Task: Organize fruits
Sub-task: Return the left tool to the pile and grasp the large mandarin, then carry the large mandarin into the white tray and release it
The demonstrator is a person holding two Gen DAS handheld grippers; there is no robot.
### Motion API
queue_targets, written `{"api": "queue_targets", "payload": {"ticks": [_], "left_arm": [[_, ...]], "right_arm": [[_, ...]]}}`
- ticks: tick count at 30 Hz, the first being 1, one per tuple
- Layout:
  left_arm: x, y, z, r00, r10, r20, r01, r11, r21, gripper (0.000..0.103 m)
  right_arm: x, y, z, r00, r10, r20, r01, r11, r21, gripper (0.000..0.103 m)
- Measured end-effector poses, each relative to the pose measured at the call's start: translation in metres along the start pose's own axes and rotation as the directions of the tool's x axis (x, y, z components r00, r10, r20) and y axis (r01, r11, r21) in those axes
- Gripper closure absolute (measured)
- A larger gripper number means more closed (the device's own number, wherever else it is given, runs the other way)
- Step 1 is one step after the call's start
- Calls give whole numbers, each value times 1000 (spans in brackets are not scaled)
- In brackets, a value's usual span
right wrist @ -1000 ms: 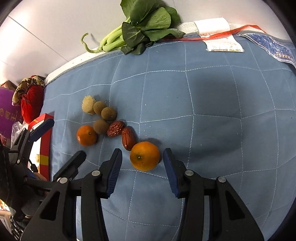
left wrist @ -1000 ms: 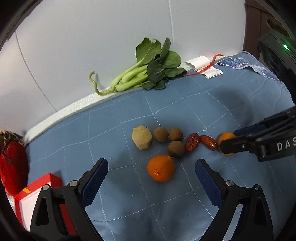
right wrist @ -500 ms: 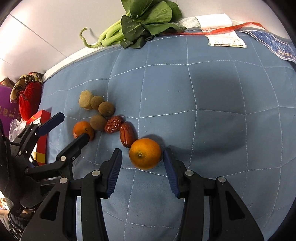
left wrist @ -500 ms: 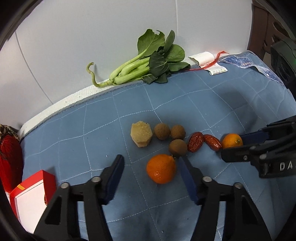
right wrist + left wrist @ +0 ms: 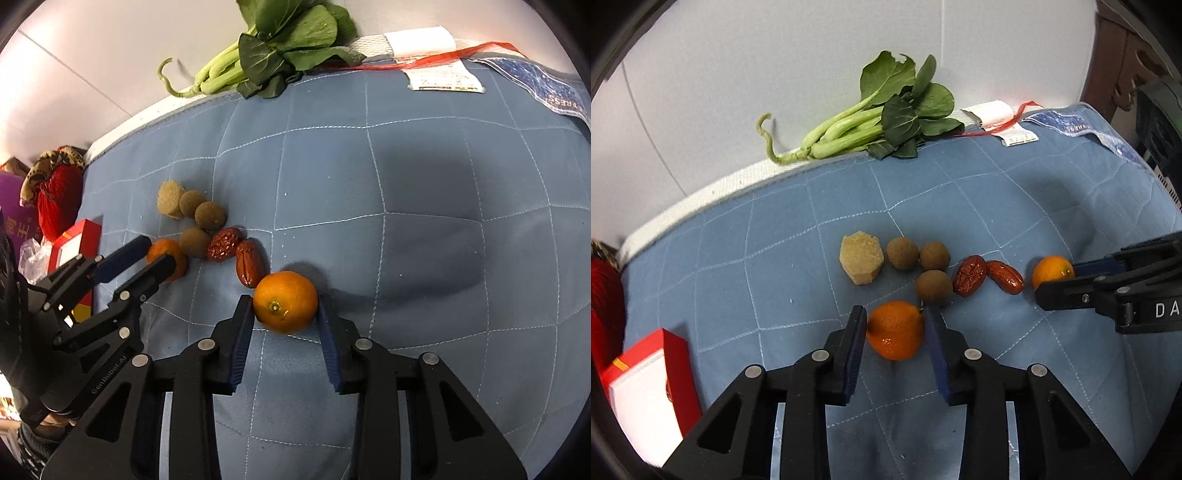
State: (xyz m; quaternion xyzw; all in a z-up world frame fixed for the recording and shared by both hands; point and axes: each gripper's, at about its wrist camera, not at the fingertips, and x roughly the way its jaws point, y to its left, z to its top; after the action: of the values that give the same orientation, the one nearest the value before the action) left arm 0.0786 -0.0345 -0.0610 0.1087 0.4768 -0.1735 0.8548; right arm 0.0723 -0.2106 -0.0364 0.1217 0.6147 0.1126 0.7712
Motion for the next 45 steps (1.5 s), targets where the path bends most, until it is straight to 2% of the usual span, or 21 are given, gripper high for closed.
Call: {"api": "queue_targets", "payload": {"ticks": [2, 4, 6, 8, 13, 14, 16, 19, 28, 33, 36, 40, 43, 45], "left_arm": [[1, 1, 1, 1000, 15, -6, -16, 1000, -5, 54], [0, 1, 1, 999, 46, 2, -46, 999, 1, 37], [-2, 1, 1, 999, 44, 10, -45, 999, 6, 27], [-1, -1, 1, 997, 71, 14, -71, 997, 19, 24], [11, 1, -1, 997, 79, -9, -79, 997, 3, 27], [12, 2, -1, 997, 82, -11, -82, 997, 2, 31], [18, 4, -2, 997, 61, -44, -62, 998, -12, 56], [21, 6, -3, 997, 45, -56, -47, 999, -29, 66], [-6, 18, -4, 1000, 26, 4, -26, 997, -71, 66], [-42, 35, -17, 997, 78, 0, -77, 991, -107, 66], [-71, 56, -34, 987, 156, -26, -158, 975, -158, 66], [-116, 104, -67, 968, 247, -28, -245, 926, -288, 66], [-143, 139, -102, 935, 351, -48, -343, 866, -363, 66], [-154, 162, -128, 921, 380, -91, -380, 818, -431, 66]], "right_arm": [[0, -1, -1, 1000, 4, -2, -4, 1000, 6, 70], [0, -1, -1, 1000, 7, -7, -7, 1000, 6, 70], [0, -1, -1, 1000, 8, -6, -8, 1000, 5, 70], [-1, -2, -2, 1000, 11, -6, -11, 1000, 8, 70], [0, -1, -1, 1000, 13, -7, -13, 1000, 5, 70], [0, -1, -1, 1000, 14, -8, -14, 1000, 3, 70], [1, -1, 0, 1000, 13, -9, -13, 1000, 4, 70], [1, 0, 0, 1000, 13, -8, -13, 1000, 2, 70], [-7, 13, -3, 999, 34, 5, -34, 999, -17, 70], [-12, 34, -6, 995, 96, 22, -95, 995, -39, 70], [-12, 56, -9, 986, 162, 28, -160, 985, -60, 70], [-5, 110, -16, 963, 270, 21, -265, 953, -147, 70], [1, 158, -24, 941, 339, 13, -327, 916, -234, 70], [8, 193, -33, 927, 376, 0, -359, 885, -298, 70]]}}
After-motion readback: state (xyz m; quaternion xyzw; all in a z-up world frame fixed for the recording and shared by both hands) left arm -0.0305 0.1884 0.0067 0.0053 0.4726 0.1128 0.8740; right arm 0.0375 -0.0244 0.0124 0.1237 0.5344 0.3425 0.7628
